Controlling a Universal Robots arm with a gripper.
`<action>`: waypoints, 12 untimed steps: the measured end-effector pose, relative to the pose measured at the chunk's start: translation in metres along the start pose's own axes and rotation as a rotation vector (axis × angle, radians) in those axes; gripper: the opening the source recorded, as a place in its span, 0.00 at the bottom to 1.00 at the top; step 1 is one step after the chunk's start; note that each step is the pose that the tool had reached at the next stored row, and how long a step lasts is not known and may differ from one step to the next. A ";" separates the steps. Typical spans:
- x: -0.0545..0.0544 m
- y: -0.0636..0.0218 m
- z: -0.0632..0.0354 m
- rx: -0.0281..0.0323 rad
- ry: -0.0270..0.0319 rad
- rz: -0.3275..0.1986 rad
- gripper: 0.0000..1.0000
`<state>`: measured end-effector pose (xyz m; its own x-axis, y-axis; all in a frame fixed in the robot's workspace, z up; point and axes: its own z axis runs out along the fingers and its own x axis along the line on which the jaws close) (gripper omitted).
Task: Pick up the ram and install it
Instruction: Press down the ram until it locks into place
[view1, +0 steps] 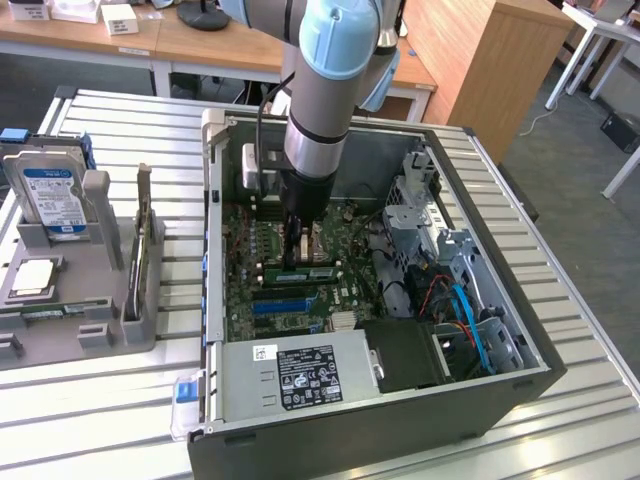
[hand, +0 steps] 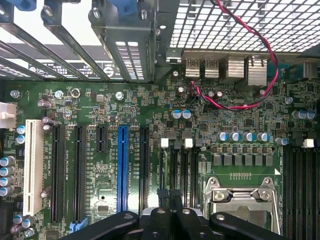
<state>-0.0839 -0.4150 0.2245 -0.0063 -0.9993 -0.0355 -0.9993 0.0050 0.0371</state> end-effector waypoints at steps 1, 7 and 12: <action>0.000 0.0000 0.0000 0.0000 0.0000 0.000 0.11; 0.000 -0.0001 0.0010 0.0001 -0.0001 0.000 0.11; 0.000 -0.0001 0.0011 0.0001 -0.0002 0.000 0.11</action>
<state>-0.0838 -0.4150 0.2234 -0.0062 -0.9993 -0.0357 -0.9993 0.0048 0.0369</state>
